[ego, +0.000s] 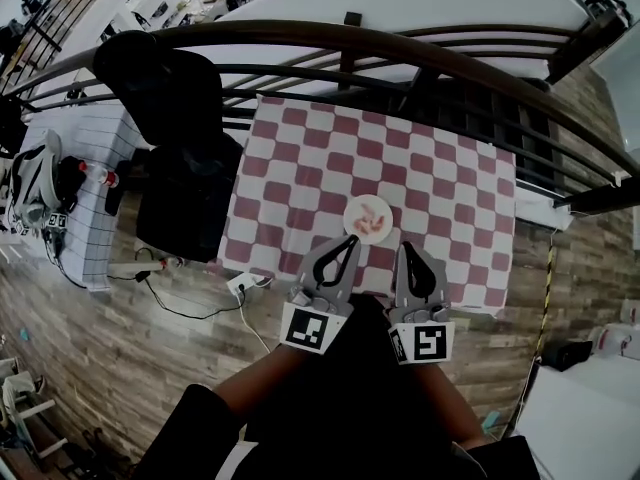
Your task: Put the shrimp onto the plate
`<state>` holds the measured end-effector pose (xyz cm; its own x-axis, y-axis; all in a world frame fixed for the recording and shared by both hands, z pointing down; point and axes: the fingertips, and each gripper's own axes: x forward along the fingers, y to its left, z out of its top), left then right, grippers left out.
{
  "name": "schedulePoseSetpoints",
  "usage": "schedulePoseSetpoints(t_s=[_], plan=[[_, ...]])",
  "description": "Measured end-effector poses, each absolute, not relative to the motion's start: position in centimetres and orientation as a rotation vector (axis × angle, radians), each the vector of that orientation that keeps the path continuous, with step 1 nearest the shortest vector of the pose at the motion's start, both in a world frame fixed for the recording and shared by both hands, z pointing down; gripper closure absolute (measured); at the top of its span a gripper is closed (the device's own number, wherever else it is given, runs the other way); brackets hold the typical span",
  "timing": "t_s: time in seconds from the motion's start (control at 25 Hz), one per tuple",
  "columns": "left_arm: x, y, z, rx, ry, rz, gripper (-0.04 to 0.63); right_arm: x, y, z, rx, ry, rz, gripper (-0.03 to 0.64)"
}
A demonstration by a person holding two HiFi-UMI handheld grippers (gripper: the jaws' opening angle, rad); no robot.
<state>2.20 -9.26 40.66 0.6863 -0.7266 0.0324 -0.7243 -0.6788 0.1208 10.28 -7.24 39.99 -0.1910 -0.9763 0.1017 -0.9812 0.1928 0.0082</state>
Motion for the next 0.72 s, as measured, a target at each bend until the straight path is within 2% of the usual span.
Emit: schedulePoseSetpoints(t_s=[0.72], plan=[[1.2,-2.7,39.7,2.825,-1.138,-0.087,0.588,8.4,0.2,40.3,1.978,-2.216,0.039,0.618]])
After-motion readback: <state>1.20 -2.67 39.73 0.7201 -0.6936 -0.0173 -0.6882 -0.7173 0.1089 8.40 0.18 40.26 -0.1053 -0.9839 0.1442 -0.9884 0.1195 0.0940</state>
